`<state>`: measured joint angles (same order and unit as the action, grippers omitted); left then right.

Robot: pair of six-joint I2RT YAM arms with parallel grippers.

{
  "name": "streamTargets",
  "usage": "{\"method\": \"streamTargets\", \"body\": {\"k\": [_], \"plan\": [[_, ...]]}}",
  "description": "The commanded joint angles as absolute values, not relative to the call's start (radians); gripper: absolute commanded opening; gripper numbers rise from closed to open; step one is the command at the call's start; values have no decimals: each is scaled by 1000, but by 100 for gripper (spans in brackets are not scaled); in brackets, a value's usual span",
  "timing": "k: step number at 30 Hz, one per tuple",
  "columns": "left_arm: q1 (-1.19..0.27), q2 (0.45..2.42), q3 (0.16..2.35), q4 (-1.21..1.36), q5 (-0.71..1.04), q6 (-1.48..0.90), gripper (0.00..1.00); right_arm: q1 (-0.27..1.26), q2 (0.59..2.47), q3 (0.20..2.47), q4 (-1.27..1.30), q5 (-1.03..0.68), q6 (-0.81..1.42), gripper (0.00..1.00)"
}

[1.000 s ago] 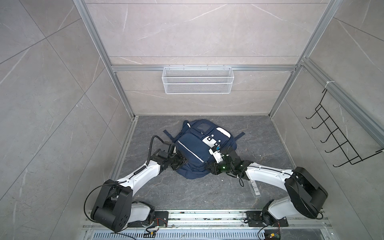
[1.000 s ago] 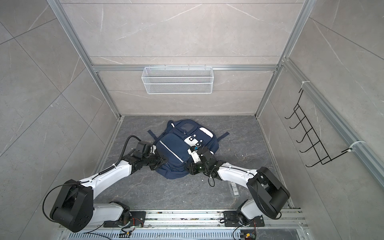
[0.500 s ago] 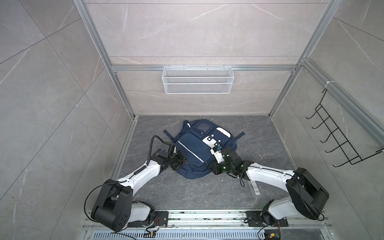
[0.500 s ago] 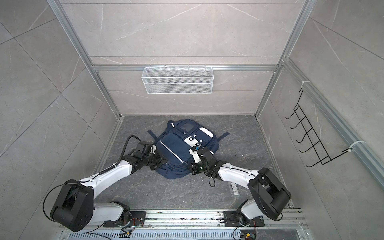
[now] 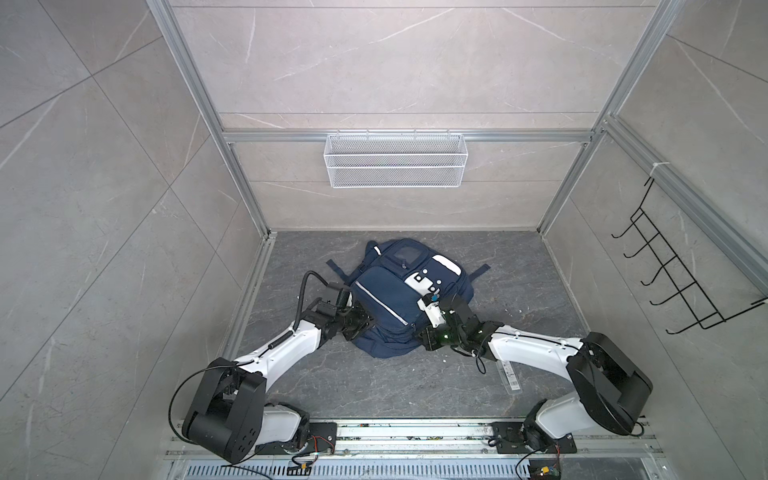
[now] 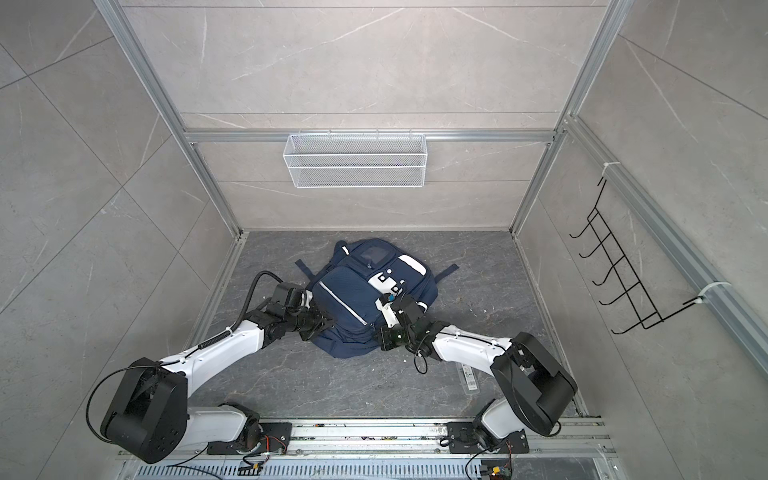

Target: Pack the student bag

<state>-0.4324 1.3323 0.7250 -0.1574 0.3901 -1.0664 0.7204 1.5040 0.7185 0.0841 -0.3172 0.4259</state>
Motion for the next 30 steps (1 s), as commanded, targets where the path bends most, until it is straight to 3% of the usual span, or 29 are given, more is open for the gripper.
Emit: {"method": "streamTargets", "body": {"k": [1, 10, 23, 30], "plan": [[-438, 1344, 754, -161, 399, -1061, 0, 731, 1503, 747, 83, -301, 430, 13], [-442, 1378, 763, -143, 397, -1066, 0, 826, 1476, 866, -216, -169, 398, 0], [-483, 1385, 761, -101, 375, -1101, 0, 1038, 1656, 1093, -294, -166, 453, 0], [-497, 1365, 747, -108, 367, -1105, 0, 1065, 1771, 1221, -285, -112, 508, 0]]}}
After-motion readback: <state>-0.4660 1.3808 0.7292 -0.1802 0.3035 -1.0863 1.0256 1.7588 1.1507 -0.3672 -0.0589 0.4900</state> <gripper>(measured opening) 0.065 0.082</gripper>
